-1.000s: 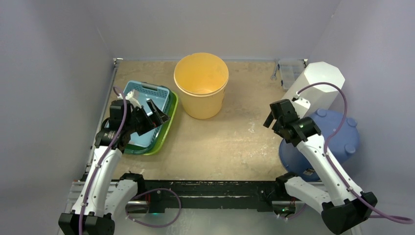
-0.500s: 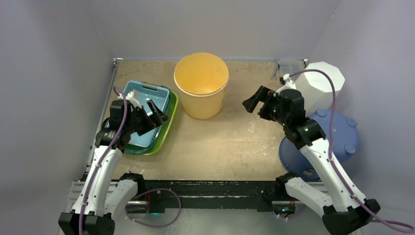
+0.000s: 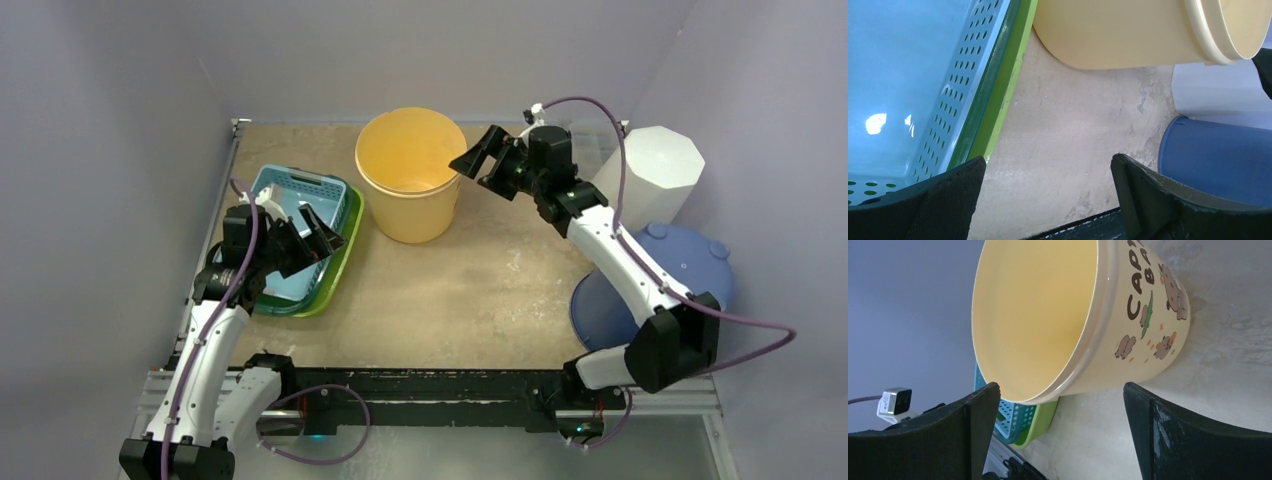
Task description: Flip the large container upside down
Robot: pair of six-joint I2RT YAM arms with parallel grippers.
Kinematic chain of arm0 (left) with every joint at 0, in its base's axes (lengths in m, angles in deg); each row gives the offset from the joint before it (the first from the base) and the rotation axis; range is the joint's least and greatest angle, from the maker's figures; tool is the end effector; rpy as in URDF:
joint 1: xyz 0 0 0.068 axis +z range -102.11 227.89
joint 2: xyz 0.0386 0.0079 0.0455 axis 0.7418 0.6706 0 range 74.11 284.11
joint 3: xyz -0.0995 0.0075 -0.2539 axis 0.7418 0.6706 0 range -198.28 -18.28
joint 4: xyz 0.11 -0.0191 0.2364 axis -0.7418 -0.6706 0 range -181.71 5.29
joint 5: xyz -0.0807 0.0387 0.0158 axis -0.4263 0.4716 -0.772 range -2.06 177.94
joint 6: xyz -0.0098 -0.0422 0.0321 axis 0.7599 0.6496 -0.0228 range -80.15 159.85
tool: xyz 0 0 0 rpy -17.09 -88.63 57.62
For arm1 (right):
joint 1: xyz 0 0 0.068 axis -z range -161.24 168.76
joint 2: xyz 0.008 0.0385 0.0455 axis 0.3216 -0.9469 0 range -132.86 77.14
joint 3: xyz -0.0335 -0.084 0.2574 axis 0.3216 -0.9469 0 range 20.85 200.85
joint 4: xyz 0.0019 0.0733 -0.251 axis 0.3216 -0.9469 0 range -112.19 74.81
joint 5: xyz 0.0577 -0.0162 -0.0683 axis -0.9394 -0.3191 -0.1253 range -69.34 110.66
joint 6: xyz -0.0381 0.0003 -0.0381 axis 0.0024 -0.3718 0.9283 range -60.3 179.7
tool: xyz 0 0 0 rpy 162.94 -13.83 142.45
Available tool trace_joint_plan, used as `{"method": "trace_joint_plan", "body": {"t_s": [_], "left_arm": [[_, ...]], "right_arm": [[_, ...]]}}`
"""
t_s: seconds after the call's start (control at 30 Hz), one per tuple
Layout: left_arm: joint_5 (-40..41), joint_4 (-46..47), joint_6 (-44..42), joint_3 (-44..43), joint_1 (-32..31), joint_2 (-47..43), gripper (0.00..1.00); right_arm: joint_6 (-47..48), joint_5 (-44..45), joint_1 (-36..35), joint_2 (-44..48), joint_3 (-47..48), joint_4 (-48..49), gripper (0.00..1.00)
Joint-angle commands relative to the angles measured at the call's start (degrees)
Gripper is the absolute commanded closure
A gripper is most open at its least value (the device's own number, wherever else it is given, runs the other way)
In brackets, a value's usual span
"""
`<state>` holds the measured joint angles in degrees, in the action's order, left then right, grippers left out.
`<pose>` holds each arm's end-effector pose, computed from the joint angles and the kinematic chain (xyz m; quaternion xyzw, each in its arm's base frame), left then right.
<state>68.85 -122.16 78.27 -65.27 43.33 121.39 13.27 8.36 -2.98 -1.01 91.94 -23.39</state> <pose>0.1698 -0.0251 0.3003 -0.1880 0.8683 -0.2976 0.3495 0.2956 0.1260 0.3727 0.1054 0.7858 0.4088 0.4521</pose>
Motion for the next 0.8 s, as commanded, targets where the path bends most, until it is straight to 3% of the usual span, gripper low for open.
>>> {"method": "trace_joint_plan", "body": {"t_s": [0.0, 0.27, 0.57, 0.77], "left_arm": [[0.58, 0.36, 0.26, -0.91, 0.24, -1.06, 0.05], [0.85, 1.5, 1.42, -1.42, 0.28, -0.57, 0.05], [-0.11, 2.02, 1.84, -1.7, 0.23, -0.52, 0.05], [-0.42, 1.44, 1.38, -1.87, 0.23, -1.04, 0.05]], "right_arm": [[-3.04, -5.78, 0.03, -3.19, 2.89, 4.55, 0.07], [-1.73, -6.6, 0.06, -7.02, 2.89, 4.73, 0.25], [-2.13, -9.51, 0.07, -11.18, 4.17, 7.04, 0.38], [-2.17, -9.56, 0.09, -10.93, 3.04, 8.03, 0.56]]}}
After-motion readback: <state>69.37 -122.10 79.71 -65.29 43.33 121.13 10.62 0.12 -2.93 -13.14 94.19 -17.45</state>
